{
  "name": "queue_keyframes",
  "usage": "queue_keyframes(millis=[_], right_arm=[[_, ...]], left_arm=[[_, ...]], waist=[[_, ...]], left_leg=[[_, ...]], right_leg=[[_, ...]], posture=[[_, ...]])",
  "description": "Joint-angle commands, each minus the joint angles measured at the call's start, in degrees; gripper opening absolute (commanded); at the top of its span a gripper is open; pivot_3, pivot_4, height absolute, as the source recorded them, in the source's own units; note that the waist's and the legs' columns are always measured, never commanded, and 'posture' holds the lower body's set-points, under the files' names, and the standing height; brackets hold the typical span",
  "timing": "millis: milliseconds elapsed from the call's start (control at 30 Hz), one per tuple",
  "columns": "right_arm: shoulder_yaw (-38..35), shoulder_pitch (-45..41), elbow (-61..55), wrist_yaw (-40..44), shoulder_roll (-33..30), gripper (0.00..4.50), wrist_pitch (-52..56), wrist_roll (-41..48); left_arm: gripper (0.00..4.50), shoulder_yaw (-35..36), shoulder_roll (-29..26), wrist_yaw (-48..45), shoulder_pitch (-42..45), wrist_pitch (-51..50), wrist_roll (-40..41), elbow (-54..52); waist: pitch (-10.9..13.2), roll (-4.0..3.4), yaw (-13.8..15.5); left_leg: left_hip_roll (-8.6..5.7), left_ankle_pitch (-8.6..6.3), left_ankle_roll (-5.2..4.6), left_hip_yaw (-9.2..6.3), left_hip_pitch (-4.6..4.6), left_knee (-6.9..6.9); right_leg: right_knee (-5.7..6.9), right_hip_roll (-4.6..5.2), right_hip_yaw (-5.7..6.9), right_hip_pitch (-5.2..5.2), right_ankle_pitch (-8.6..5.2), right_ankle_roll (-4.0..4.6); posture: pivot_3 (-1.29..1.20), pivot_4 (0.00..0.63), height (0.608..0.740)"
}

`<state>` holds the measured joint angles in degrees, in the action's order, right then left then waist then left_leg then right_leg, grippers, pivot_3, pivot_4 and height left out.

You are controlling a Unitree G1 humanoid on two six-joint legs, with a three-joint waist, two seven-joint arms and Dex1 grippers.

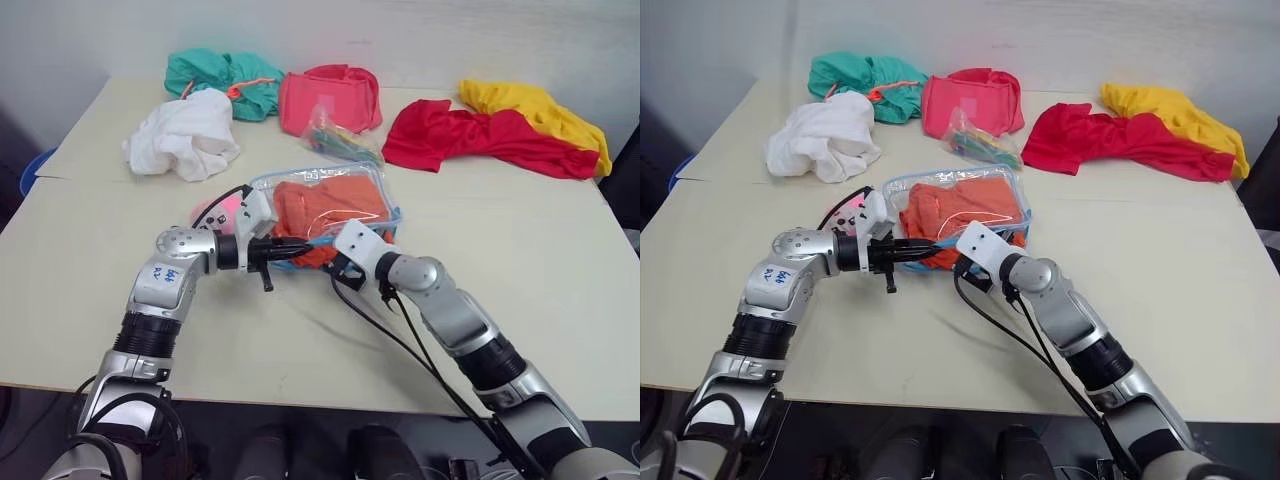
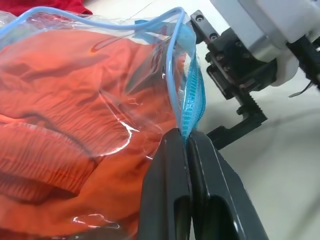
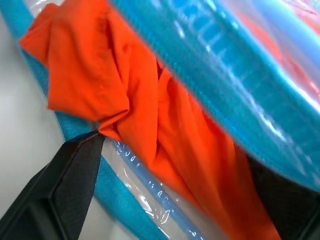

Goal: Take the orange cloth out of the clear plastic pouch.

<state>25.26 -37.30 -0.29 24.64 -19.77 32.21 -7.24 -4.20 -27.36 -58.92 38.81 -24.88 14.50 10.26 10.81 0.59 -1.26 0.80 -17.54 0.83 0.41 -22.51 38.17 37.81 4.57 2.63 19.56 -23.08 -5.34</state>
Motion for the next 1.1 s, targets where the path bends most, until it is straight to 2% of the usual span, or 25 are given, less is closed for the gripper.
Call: queue_keyframes(millis=[33,133,233,367,467,567,667,833,1000,1100], right_arm=[[-1.7,-0.3,4.0,-2.9,3.1,4.50,-0.1,-1.2],[-4.5,0.0,3.1,-0.8,6.2,4.50,-1.1,2.1],[-4.3,0.2,0.3,1.4,4.6,4.50,-1.5,1.1],[-7.4,2.1,-5.3,7.2,4.5,4.50,1.7,7.2],[-8.4,4.4,-10.7,9.7,1.8,4.50,4.1,8.6],[-5.2,4.9,-12.5,10.7,-4.2,4.50,1.1,3.5],[-2.8,4.1,-9.5,9.8,-5.7,4.50,-3.2,0.3],[-1.6,2.4,-4.1,6.6,-3.0,4.50,-8.2,-3.6],[-2.5,2.2,-2.3,4.6,0.9,4.50,-8.7,-4.3],[-3.6,3.1,-3.6,4.4,2.1,3.92,-7.9,-3.5]], left_arm=[[0.01,0.2,0.8,-0.6,1.5,1.1,1.5,-0.2],[0.01,0.1,1.0,-0.7,1.7,1.3,1.3,0.2],[0.01,0.1,1.0,-1.2,2.0,1.1,1.4,0.8],[0.01,-0.2,0.5,-1.7,2.3,0.9,1.0,1.5],[0.01,-0.1,0.0,-2.0,2.2,0.4,1.0,1.8],[0.01,0.1,-0.6,-3.1,2.1,0.3,1.3,2.4],[0.01,0.3,-0.5,-3.3,2.1,0.3,1.6,2.7],[0.01,0.3,-0.3,-4.0,2.0,-0.3,2.6,2.3],[0.01,0.0,-0.3,-4.1,1.8,-1.0,2.8,1.7],[0.00,0.1,-0.3,-4.1,1.7,-1.2,2.8,1.6]], waist=[[0.0,0.02,-0.3],[0.0,0.02,-0.4],[0.0,0.02,-0.5],[0.0,0.02,-0.4],[0.0,0.02,-0.3],[0.0,0.02,-0.3],[0.0,0.03,-0.3],[0.0,0.03,-0.6],[0.0,0.03,-0.4],[0.0,0.02,-0.4]], left_leg=[[0.00,0.01,0.01,0.00,0.02,0.00],[0.01,0.06,0.05,0.00,0.04,-0.01],[0.02,0.06,0.06,0.01,0.03,-0.07],[0.02,0.05,0.05,-0.02,0.01,-0.13],[0.01,0.05,0.04,-0.02,-0.03,-0.14],[-0.01,0.05,0.03,-0.02,-0.04,-0.12],[-0.04,0.05,0.03,-0.01,-0.04,-0.09],[0.02,0.06,0.05,0.05,-0.03,-0.13],[0.01,0.06,0.05,0.03,-0.03,-0.10],[0.01,0.06,0.05,0.01,-0.03,-0.10]], right_leg=[[0.02,0.00,0.00,-0.01,0.00,0.00],[0.05,-0.01,0.00,-0.01,0.00,0.00],[0.07,-0.02,-0.01,0.06,0.00,0.00],[0.07,-0.01,0.00,0.09,0.00,0.00],[0.06,-0.01,0.01,0.11,0.00,0.00],[0.04,0.00,0.00,0.10,0.00,0.00],[0.01,0.01,-0.03,0.08,0.00,0.00],[0.02,-0.03,-0.01,0.16,0.00,0.00],[0.04,-0.01,-0.01,0.15,0.00,0.00],[0.06,-0.01,-0.01,0.15,0.00,0.00]], posture=[[0.00,0.150,0.740],[0.00,0.150,0.740],[0.00,0.150,0.740],[0.00,0.150,0.740],[0.00,0.150,0.740],[0.00,0.150,0.740],[0.00,0.150,0.740],[0.00,0.150,0.740],[0.00,0.150,0.740],[0.00,0.150,0.740]])
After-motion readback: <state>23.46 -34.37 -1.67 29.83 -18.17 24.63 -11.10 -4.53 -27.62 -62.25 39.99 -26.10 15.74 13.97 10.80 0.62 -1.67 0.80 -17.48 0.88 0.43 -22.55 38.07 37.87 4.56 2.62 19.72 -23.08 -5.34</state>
